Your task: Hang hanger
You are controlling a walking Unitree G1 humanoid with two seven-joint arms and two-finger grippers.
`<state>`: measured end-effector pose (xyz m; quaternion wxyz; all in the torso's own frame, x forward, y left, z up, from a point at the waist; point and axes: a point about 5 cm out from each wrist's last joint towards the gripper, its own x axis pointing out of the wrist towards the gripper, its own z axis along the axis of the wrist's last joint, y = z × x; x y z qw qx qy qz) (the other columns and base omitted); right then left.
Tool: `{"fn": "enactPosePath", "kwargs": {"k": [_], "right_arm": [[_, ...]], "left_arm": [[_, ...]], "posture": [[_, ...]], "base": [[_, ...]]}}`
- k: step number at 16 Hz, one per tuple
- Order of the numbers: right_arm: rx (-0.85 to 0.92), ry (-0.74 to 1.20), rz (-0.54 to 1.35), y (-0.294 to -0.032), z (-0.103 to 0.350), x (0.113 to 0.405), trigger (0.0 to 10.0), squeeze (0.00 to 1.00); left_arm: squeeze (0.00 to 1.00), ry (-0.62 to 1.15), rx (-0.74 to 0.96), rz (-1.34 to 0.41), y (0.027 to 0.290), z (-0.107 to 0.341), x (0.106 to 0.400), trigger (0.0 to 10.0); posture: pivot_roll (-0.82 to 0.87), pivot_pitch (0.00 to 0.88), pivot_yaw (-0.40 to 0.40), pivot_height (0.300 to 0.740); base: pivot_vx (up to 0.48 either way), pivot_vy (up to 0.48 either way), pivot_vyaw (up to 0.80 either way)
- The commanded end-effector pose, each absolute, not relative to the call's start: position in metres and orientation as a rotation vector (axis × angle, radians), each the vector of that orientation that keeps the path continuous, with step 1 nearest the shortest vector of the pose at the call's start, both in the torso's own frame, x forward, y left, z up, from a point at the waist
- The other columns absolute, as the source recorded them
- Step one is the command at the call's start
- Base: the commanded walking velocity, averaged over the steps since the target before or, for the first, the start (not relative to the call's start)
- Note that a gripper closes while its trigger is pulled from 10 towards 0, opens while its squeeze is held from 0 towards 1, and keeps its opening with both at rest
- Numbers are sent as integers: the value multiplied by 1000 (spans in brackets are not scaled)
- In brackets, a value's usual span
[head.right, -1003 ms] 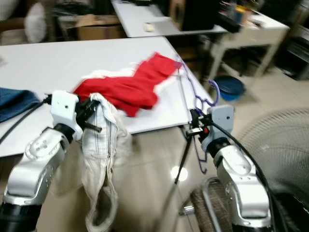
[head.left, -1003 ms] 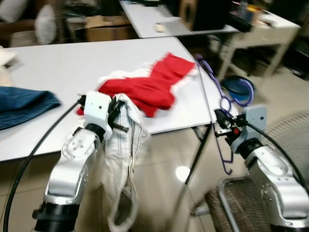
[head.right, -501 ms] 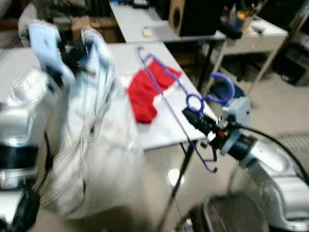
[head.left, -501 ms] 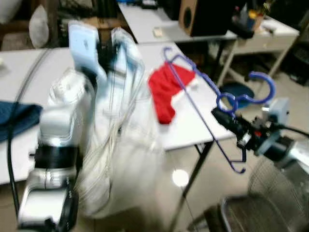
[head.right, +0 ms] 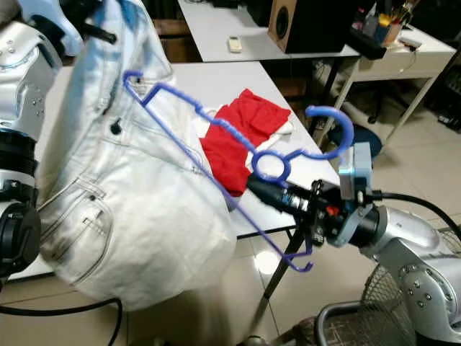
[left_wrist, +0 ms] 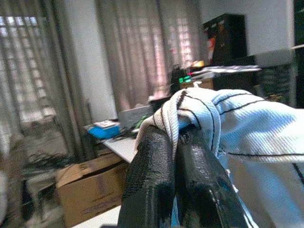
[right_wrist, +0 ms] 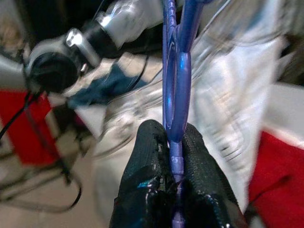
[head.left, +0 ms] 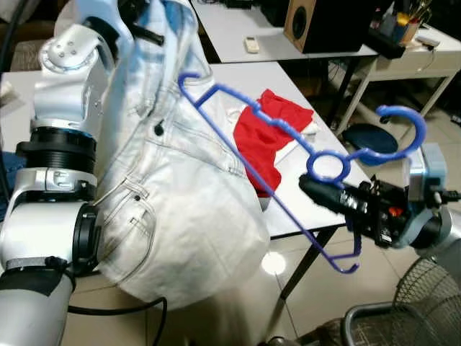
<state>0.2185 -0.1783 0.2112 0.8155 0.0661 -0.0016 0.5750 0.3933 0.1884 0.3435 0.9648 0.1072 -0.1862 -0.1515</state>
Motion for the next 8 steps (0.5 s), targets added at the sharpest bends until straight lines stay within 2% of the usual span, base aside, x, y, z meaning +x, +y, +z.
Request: {"fn": "enactPosePath", "kwargs": {"k": [1, 2, 5, 8], "right_arm": [[85, 47, 1276, -172, 207, 217, 10000, 0], [21, 126, 1290, -168, 195, 222, 10000, 0], [-59, 171, 1313, -155, 185, 240, 10000, 0], [-249, 135, 1224, -135, 190, 287, 10000, 0]], "left_arm": [[0, -474, 213, -366, 181, 368, 388, 10000], [0, -483, 175, -441, 172, 373, 388, 10000], [0, -499, 173, -557, 163, 382, 379, 10000], [0, -555, 148, -732, 153, 405, 356, 10000]], "posture": [[-96, 0, -31, 740], [-94, 0, -34, 740], [-85, 0, -46, 740], [-67, 0, -68, 740]], "base": [[0, 0, 0], [0, 0, 0], [0, 0, 0], [0, 0, 0]]}}
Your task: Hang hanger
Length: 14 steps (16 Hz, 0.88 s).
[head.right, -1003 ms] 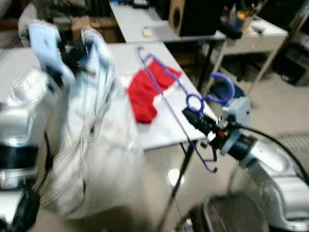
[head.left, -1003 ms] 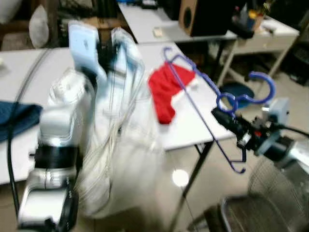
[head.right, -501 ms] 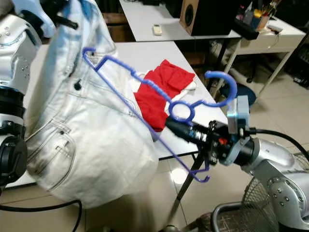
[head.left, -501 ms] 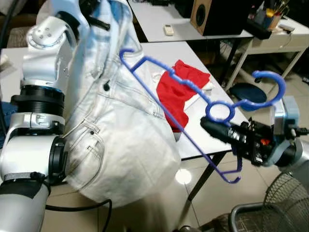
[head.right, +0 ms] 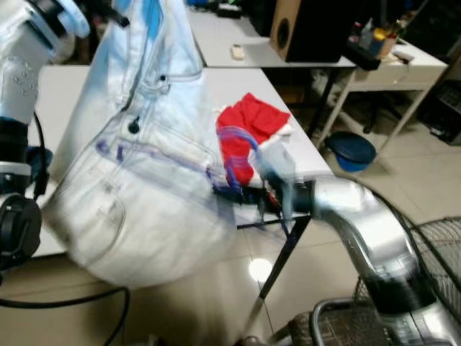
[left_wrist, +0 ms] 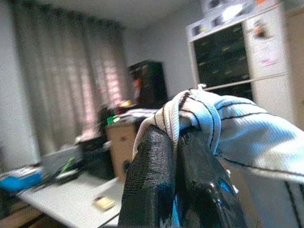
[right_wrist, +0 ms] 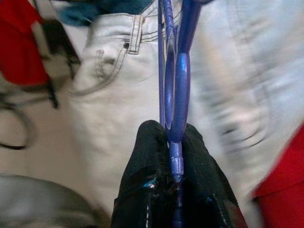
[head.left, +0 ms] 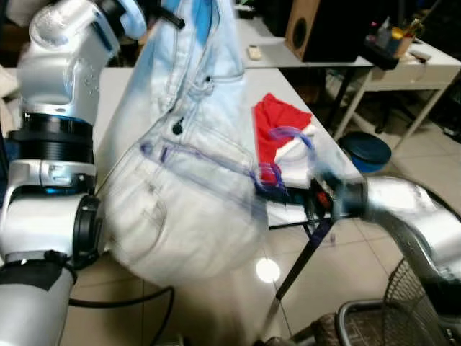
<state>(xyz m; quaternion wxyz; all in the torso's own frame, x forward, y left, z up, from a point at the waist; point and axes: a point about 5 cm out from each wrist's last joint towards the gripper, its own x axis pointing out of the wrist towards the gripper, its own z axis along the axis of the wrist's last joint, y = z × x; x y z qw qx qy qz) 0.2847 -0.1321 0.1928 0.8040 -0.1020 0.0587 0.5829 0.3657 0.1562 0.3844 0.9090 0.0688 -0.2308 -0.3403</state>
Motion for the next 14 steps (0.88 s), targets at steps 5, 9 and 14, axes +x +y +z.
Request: {"fn": "enactPosePath", "kwargs": {"k": [5, 9, 14], "right_arm": [[-503, -131, 873, -124, 258, 364, 10000, 0], [-266, -663, 736, -128, 375, 363, 10000, 0], [-339, -552, 777, -124, 309, 374, 10000, 0]], "left_arm": [[0, -735, 35, -852, 150, 448, 324, 10000], [0, -1031, -157, -763, 180, 498, 294, 10000], [0, -847, -65, -714, 164, 443, 321, 10000]], "posture": [[-56, 0, -79, 740], [-53, 0, -85, 740], [-60, 0, -81, 740]], "base": [[0, 0, 0], [0, 0, 0], [0, 0, 0]]}}
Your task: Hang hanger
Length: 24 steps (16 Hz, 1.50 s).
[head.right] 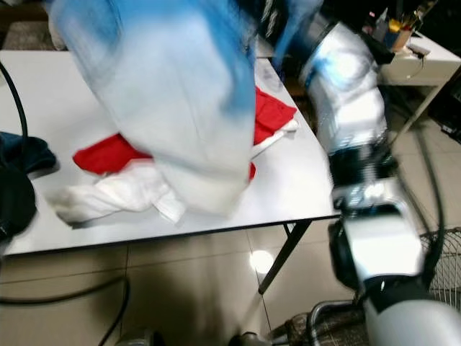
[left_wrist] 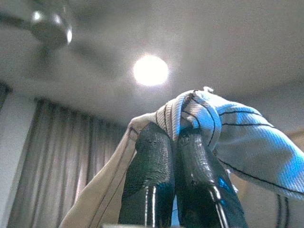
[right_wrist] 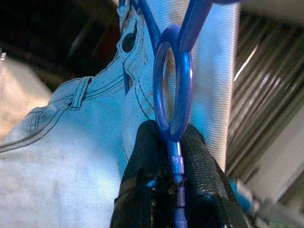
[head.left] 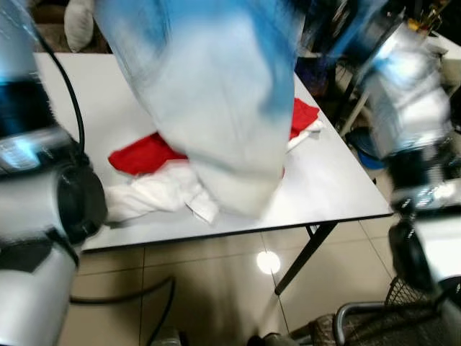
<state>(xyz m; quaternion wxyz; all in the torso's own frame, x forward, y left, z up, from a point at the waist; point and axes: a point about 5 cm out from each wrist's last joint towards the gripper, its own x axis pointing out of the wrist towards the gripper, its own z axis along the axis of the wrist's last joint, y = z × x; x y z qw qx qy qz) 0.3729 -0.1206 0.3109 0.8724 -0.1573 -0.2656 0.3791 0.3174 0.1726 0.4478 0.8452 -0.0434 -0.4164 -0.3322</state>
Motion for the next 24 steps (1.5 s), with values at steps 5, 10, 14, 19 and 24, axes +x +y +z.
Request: {"fn": "enactPosePath", "kwargs": {"k": [5, 10, 14, 19, 24], "right_arm": [[-325, -211, 710, -141, 209, 376, 10000, 0], [-369, -85, 901, -134, 161, 346, 10000, 0], [-416, -85, 1022, -136, 159, 303, 10000, 0], [-418, -57, 966, -150, 169, 286, 10000, 0], [-490, -57, 1058, -145, 189, 293, 10000, 0]], "left_arm": [[0, -351, 151, -540, 144, 300, 374, 10000], [0, -101, 292, -238, 166, 237, 400, 10000], [0, -50, 277, 10, 177, 246, 420, 10000], [0, -220, 82, -172, 158, 306, 426, 10000], [0, -353, 96, -661, 140, 368, 403, 10000]], "posture": [[-72, 0, -66, 740], [-79, 0, -69, 740], [-119, 0, -40, 740], [-145, 0, -17, 740], [-132, 0, -28, 740]], "base": [[0, 0, 0], [0, 0, 0], [0, 0, 0], [0, 0, 0], [0, 0, 0]]}}
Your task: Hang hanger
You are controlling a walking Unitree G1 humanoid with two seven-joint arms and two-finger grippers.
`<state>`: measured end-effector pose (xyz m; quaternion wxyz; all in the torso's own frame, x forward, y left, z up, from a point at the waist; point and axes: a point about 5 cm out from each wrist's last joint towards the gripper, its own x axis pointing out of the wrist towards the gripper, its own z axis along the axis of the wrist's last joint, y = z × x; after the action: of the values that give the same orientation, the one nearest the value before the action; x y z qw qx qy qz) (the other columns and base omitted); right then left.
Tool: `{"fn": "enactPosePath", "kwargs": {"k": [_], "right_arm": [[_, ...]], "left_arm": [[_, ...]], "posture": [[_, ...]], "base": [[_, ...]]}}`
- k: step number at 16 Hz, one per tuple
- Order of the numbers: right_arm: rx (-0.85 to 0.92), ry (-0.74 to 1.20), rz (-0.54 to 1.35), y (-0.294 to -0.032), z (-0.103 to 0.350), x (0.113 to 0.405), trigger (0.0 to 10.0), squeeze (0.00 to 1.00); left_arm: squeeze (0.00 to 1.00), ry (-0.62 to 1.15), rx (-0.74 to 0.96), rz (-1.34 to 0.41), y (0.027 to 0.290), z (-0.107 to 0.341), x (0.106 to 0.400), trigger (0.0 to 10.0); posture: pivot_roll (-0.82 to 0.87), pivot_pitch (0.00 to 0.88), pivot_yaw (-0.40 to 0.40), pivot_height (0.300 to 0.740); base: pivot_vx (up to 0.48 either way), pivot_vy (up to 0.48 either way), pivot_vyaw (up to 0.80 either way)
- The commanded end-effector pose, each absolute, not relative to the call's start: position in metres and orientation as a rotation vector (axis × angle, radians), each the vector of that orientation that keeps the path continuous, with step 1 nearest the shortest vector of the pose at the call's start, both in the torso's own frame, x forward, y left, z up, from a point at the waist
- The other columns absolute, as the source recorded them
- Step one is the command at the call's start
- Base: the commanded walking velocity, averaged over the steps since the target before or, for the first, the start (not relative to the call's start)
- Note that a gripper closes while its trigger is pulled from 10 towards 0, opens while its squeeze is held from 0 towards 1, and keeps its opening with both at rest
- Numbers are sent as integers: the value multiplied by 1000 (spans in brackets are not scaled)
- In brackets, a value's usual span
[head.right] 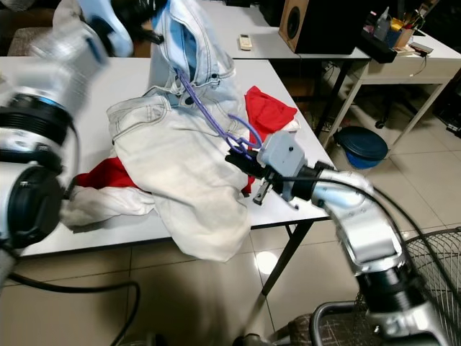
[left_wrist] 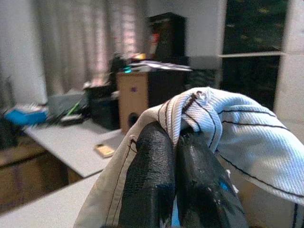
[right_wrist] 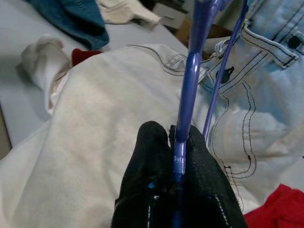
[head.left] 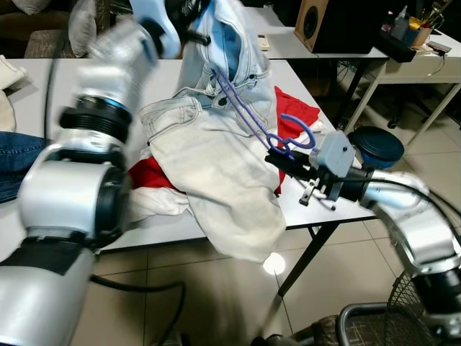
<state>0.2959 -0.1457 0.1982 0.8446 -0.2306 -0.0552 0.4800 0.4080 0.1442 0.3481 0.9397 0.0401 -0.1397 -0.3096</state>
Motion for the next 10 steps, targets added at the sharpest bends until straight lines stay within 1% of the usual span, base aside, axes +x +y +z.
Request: {"fn": "enactPosePath", "kwargs": {"k": [1, 3, 4, 5, 6, 7, 8, 9, 10], "right_arm": [[-511, -40, 1101, -146, 191, 293, 10000, 0], [-569, -7, 1168, -148, 193, 295, 10000, 0], [-601, 3, 1182, -149, 194, 300, 10000, 0], [-652, 17, 1181, -149, 197, 312, 10000, 0], [-702, 14, 1133, -151, 202, 328, 10000, 0], [-736, -10, 1049, -151, 210, 344, 10000, 0], [-756, -88, 879, -151, 232, 367, 10000, 0], [-718, -233, 692, -149, 275, 387, 10000, 0], [-638, -443, 523, -149, 330, 394, 10000, 0]], "left_arm": [[0, -341, 135, -708, 144, 365, 396, 10000], [0, -319, 134, -776, 149, 362, 379, 10000], [0, -313, 157, -856, 148, 359, 363, 10000], [0, -331, 160, -965, 147, 362, 340, 10000], [0, -368, 149, -1034, 146, 369, 324, 10000], [0, -409, 128, -1052, 147, 376, 317, 10000], [0, -481, 91, -1027, 151, 390, 314, 10000], [0, -631, 21, -1025, 156, 414, 306, 10000], [0, -751, -77, -1023, 163, 435, 299, 10000]], "posture": [[-113, 0, -45, 740], [-100, 0, -60, 740], [-90, 0, -72, 740], [-75, 0, -91, 740], [-65, 0, -102, 740], [-61, 0, -109, 740], [-58, 0, -112, 740], [-55, 0, -117, 740], [-50, 0, -120, 740]], "base": [[0, 0, 0], [0, 0, 0], [0, 0, 0], [0, 0, 0], [0, 0, 0], [0, 0, 0], [0, 0, 0], [0, 0, 0], [0, 0, 0]]}}
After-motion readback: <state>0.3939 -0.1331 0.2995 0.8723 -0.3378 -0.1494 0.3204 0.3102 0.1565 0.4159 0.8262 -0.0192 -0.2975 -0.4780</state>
